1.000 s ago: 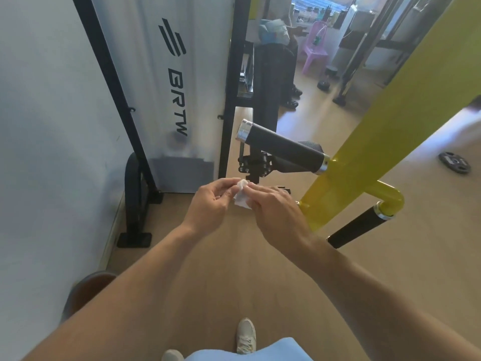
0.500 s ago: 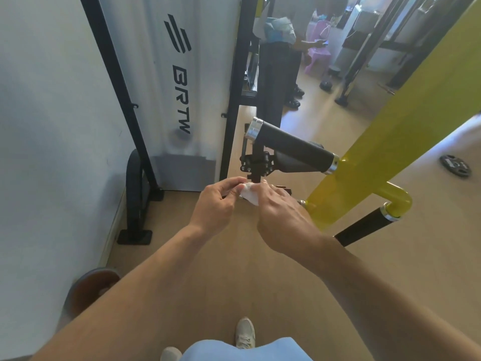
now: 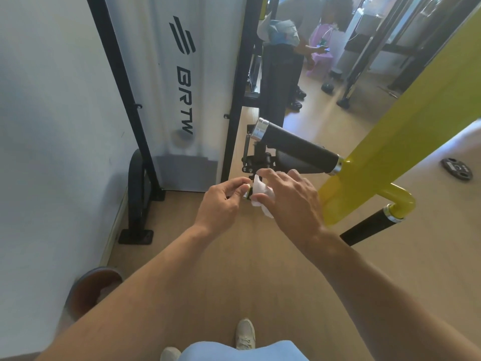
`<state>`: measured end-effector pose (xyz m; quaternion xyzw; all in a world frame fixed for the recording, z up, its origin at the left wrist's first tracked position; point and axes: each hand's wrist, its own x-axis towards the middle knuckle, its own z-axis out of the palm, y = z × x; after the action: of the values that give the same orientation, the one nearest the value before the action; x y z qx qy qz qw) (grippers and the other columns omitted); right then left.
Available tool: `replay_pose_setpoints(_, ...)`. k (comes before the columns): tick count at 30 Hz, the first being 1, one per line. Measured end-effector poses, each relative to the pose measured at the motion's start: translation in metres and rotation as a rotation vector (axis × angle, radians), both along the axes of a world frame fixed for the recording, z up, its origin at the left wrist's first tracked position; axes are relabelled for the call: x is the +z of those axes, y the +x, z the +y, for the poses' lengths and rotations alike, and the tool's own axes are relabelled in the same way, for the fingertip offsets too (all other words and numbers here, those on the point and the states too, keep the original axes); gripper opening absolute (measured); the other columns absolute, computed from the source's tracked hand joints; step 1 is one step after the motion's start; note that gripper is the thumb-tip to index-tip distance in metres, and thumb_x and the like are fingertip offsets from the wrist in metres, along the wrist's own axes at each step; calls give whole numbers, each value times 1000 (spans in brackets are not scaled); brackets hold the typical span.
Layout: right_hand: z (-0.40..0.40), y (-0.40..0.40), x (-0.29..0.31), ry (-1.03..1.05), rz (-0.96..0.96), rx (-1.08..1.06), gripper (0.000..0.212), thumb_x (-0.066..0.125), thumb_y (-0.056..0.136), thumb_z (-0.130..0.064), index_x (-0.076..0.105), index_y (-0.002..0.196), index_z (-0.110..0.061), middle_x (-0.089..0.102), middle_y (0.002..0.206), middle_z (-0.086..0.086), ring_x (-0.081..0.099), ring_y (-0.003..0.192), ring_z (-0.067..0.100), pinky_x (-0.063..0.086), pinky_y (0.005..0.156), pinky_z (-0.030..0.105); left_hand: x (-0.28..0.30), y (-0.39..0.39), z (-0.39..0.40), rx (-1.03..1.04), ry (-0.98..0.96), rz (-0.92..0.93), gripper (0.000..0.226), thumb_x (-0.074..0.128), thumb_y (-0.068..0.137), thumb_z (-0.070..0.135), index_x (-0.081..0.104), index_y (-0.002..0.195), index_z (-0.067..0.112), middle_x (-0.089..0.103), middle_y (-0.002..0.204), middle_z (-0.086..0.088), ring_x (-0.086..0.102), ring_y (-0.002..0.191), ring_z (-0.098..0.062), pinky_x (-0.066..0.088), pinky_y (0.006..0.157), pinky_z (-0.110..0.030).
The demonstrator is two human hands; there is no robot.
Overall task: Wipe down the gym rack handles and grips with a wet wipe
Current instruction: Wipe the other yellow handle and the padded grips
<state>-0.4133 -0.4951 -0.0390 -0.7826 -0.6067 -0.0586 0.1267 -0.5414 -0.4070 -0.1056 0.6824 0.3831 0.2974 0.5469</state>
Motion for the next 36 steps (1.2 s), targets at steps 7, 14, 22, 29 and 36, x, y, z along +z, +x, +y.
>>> replay_pose_setpoints(7,-20,4,-10,-143,-55,139,49,70,92,-13,57,139,-9,61,137,8,62,121,30,57,92,43,-4,0,1,-5,0,-4,29,59,98,37,71,122,26,73,120,6,66,113,-11,54,99,-30)
replay_pose_setpoints(14,5,-15,-8,-150,63,113,32,62,96,-20,61,128,-16,70,118,4,69,101,24,52,79,31,-4,-2,0,-5,19,26,26,59,99,36,71,121,30,73,120,8,66,112,-11,56,98,-35)
replay_pose_setpoints(22,-23,-2,20,-452,-262,-126,31,48,100,-14,55,130,-9,67,106,7,60,81,23,41,65,30,-2,0,-2,5,-16,43,30,62,96,38,71,122,26,73,120,4,67,111,-14,55,100,-40)
replay_pose_setpoints(29,-12,-15,-15,-274,63,145,65,42,103,-44,29,154,-5,28,159,13,24,149,25,22,122,39,0,-2,-1,9,13,62,31,62,96,40,70,123,28,73,119,10,68,109,-8,58,95,-37)
replay_pose_setpoints(36,-17,-4,4,-219,-191,6,16,61,95,-21,68,110,-22,73,95,-1,71,83,22,52,66,30,2,-2,-5,9,-2,65,21,62,96,38,73,113,32,74,114,6,67,98,-12,59,88,-33)
